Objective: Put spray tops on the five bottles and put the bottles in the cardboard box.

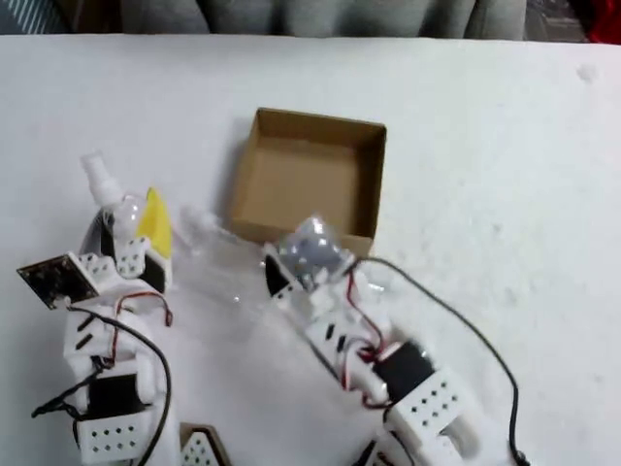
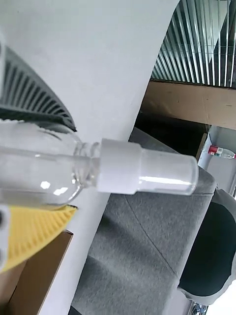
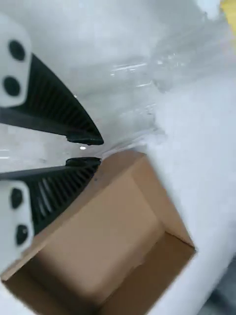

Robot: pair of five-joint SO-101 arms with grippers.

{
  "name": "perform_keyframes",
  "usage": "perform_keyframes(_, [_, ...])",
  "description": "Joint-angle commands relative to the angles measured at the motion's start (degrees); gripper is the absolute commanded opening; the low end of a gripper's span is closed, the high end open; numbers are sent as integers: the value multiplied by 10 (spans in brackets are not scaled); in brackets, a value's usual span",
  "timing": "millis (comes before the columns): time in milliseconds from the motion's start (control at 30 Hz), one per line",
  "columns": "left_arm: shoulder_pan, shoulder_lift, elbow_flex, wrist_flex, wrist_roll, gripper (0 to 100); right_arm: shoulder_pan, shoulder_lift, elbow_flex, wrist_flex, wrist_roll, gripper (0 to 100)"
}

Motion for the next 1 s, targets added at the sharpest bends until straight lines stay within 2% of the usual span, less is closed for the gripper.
perform_keyframes(0, [-4,-15,-18,-18,7,20,-8,-36,66,-163,-3,15])
perform_keyframes(133, [-5,-15,-18,-18,6,20,-27,-39,135,-284,-3,15])
perform_keyframes(333, [-7,-15,-18,-18,6,20,-125,-44,184,-335,-3,15])
perform_keyframes(467, [-8,-15,-18,-18,6,20,-144,-44,197,-336,-7,15])
perform_keyframes(667, [-43,-15,-33,-16,11,20,-144,-44,197,-327,-116,15])
perform_keyframes(800, [-51,-14,-106,56,11,20,-144,-44,197,-327,-136,15])
perform_keyframes(967, [-28,-13,-214,153,8,20,-144,-44,197,-330,-136,15])
